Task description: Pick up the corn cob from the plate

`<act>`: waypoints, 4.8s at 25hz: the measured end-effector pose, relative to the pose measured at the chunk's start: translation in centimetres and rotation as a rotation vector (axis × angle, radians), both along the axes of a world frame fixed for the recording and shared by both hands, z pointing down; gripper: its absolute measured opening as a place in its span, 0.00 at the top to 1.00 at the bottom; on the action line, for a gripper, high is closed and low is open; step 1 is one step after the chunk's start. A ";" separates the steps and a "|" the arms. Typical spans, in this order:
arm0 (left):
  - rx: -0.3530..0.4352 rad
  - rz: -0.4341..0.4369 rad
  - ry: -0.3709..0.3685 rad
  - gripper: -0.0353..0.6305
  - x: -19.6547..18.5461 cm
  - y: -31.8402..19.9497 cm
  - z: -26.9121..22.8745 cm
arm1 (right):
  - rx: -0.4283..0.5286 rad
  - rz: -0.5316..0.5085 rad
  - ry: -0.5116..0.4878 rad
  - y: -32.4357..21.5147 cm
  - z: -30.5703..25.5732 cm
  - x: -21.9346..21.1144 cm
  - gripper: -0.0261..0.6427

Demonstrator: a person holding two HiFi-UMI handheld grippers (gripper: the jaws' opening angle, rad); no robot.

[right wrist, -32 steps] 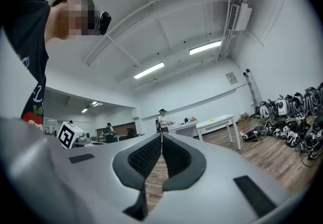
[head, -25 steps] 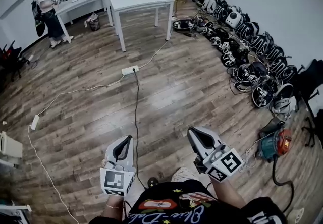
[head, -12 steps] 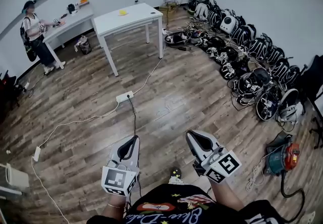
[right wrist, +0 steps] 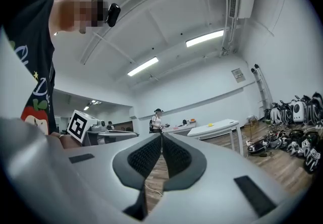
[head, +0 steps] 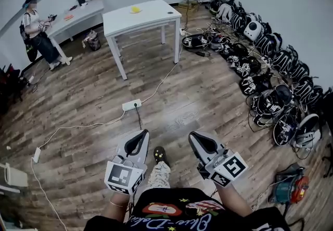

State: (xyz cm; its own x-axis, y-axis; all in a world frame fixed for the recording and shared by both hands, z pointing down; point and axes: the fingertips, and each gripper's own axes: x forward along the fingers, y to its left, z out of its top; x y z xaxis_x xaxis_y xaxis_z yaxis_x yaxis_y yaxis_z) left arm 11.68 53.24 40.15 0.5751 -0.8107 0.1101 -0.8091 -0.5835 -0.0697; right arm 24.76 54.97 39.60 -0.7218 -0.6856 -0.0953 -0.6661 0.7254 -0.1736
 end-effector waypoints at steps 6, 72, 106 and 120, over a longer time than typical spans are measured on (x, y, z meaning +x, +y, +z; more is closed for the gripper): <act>0.007 -0.002 0.039 0.95 -1.0 -14.8 -0.4 | 0.070 -0.023 0.047 -15.1 -3.5 -1.5 0.94; -0.025 -0.119 0.124 0.95 -29.7 -135.2 -0.7 | -0.191 0.006 0.195 -142.8 5.6 -34.3 0.90; -0.078 -0.233 0.172 0.95 -34.2 -134.2 -1.0 | -0.501 -0.095 0.612 -152.9 20.4 -38.9 0.56; -0.049 -0.288 0.133 0.95 -35.7 -135.5 -1.1 | -0.129 -0.024 0.095 -146.1 1.8 -34.2 0.56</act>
State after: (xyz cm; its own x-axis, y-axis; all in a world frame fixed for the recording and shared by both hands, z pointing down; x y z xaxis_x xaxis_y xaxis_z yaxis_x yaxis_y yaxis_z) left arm -24.00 -82.30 39.08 0.3349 -0.9377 0.0925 -0.9416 -0.3293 0.0707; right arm -9.44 -91.12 41.41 -0.7397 -0.6701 0.0615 -0.6665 0.7171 -0.2036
